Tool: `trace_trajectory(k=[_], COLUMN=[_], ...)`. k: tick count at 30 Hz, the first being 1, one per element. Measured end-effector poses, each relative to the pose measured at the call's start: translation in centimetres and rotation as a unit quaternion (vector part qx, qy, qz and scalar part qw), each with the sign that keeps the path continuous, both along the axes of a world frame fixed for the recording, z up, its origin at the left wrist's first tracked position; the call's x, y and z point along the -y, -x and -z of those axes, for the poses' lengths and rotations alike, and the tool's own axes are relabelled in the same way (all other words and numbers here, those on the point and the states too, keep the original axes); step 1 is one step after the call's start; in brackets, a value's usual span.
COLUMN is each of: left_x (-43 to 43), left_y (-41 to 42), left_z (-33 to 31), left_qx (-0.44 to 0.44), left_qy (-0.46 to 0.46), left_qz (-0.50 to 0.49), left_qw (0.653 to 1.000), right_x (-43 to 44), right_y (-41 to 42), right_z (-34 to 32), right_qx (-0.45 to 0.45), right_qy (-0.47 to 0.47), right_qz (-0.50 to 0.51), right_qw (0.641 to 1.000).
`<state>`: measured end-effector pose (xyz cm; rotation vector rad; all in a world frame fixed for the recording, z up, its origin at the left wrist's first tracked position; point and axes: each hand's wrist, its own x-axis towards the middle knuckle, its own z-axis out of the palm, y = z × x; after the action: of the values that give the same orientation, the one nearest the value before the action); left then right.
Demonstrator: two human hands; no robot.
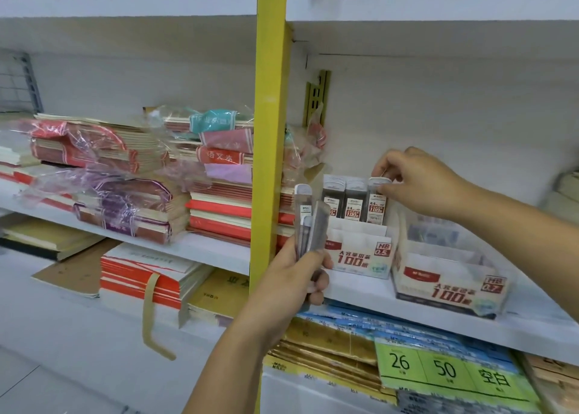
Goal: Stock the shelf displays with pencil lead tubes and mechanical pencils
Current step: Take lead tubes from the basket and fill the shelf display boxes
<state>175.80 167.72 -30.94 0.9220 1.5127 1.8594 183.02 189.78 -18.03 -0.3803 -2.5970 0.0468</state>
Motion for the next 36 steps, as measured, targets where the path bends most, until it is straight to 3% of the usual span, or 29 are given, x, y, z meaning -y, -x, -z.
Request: trace_trajectory(k=[9,12,14,16,19,21,31,36], left_x=[0.4,0.7,0.8,1.0,1.1,1.0,1.9,1.7], left_y=[-0.1,-0.2,-0.3,-0.5,-1.1,-1.5,-1.8,-1.5], left_z=[-0.1,-0.1,-0.2,-0.3,-0.5,-0.6,0.1,0.2], left_qx=[0.000,-0.014,-0.024,-0.034,-0.046,-0.055,0.034,0.023], left_qy=[-0.045,-0.030,-0.028,-0.033,-0.038,-0.035,-0.051,-0.057], left_qz=[0.004,0.002,0.012,0.028,0.042,0.037,-0.024,-0.094], left_qw=[0.999,0.999,0.999,0.998,0.997,0.997,0.998,0.994], right_x=[-0.2,0.9,2.7,4.9,7.9,8.7,8.3,8.7], right_y=[0.4,-0.3,-1.6,-3.1,-4.6,-4.8,-7.5,-8.0], right_z=[0.5,1.0,1.7,2.8,4.3,5.0,6.4,6.3], right_qx=[-0.026,-0.067,-0.121,-0.109,-0.080,-0.103,-0.135,-0.032], right_qy=[-0.165,-0.173,-0.075,0.087,0.283,0.351,0.486,0.383], right_qz=[0.096,0.076,0.008,-0.067,-0.160,-0.173,-0.131,-0.113], right_qw=[0.981,0.980,0.990,0.988,0.942,0.914,0.853,0.916])
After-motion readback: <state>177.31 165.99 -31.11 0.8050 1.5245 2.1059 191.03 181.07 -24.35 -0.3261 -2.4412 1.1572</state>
